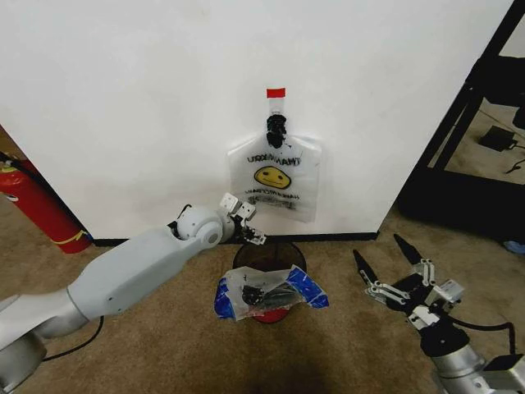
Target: Pick up the garbage bag from the wall and place it over the trash bin.
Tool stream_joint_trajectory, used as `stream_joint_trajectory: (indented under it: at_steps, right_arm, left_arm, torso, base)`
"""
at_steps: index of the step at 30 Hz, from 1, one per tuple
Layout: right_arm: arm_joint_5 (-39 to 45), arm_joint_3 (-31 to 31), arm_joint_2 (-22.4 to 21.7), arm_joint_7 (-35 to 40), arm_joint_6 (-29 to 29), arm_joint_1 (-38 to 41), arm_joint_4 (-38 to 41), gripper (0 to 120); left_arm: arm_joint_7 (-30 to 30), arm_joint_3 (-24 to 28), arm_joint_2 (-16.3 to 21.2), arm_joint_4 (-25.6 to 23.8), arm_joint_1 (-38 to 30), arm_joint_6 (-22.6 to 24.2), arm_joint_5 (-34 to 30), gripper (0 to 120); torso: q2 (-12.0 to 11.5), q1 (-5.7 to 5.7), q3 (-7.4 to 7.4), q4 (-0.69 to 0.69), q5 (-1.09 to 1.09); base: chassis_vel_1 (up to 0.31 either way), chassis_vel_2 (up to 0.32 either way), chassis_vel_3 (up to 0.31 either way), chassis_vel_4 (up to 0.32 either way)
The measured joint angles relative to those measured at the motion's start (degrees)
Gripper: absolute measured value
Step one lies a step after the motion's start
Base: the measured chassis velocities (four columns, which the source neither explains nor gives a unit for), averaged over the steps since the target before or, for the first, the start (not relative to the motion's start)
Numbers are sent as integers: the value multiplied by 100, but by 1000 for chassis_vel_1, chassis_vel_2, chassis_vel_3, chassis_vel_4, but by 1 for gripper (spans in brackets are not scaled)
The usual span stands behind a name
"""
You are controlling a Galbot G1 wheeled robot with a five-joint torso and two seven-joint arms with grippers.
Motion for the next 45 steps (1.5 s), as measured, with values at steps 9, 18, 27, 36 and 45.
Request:
stream_joint_trajectory:
  at_steps: [9, 18, 27, 36, 45]
  right_arm:
    - [41, -1, -106, 208, -192, 65, 193, 100]
    - [12, -86, -124, 270, -187, 89, 92, 100]
    - [-40, -304, -251, 486, -238, 291, 44, 100]
    - [-108, -445, -230, 567, -271, 351, -28, 100]
    - [-163, -543, -186, 603, -269, 360, -36, 100]
  left_arm:
    - [475, 274, -348, 550, -9, -22, 348, 86]
    - [556, 160, -570, 891, 64, -29, 372, 55]
    - [555, 122, -661, 1117, 41, -34, 339, 23]
    - [593, 64, -595, 1113, 134, -45, 515, 0]
    - [494, -22, -526, 925, 265, -51, 472, 0]
  torso:
    - [1, 0, 0, -2, 0]
    - [1, 0, 0, -1, 0]
    - [1, 0, 0, 0, 0]
    - [1, -1, -1, -2, -2]
    - [1, -1, -1, -1, -1]
  base:
    - [0, 0, 0, 0]
    - [0, 0, 0, 0]
    - [0, 0, 0, 0]
    - [0, 0, 0, 0]
    - [0, 0, 0, 0]
